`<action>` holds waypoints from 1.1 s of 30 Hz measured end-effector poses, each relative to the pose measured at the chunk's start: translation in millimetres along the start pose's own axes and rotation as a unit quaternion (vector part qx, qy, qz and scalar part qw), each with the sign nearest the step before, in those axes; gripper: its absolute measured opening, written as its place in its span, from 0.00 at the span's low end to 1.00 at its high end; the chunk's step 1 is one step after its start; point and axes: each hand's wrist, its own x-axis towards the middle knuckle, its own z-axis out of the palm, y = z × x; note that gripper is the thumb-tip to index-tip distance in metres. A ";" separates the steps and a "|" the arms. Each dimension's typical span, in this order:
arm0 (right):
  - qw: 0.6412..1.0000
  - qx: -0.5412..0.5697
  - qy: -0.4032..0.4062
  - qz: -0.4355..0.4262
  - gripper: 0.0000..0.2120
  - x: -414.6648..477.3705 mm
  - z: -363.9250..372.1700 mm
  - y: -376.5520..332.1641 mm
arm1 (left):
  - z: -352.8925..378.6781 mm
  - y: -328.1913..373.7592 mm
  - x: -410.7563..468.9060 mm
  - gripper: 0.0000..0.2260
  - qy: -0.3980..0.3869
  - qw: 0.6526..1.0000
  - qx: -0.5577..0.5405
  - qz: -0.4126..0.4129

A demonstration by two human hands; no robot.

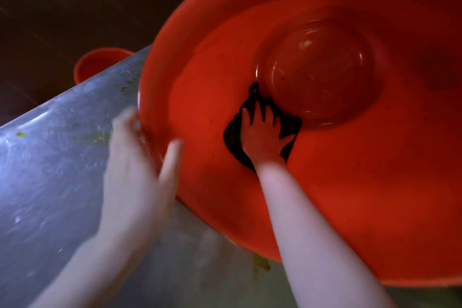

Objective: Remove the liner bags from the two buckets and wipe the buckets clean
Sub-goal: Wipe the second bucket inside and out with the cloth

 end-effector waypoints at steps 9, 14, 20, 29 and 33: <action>0.980 -0.194 0.026 -0.034 0.27 -33.2 -14.2 52.9 | -4.7 17.4 10.3 0.20 0.088 0.992 0.022 0.091; 0.990 -0.134 -0.006 -0.036 0.29 -71.3 -1.3 21.2 | 24.0 -11.2 -23.4 0.19 0.104 0.991 -0.019 -0.082; 0.985 -0.063 0.049 -0.152 0.29 -140.0 17.6 -11.7 | 32.1 -26.6 -32.5 0.13 0.070 0.985 -0.056 -0.149; 1.000 -0.012 -0.011 0.012 0.25 -4.6 1.5 -13.7 | 36.0 -25.2 -32.5 0.12 0.058 0.987 -0.053 -0.139; 0.997 -0.017 -0.018 -0.077 0.28 -58.6 8.7 -15.4 | 37.0 -26.6 -33.4 0.13 0.058 0.987 -0.053 -0.138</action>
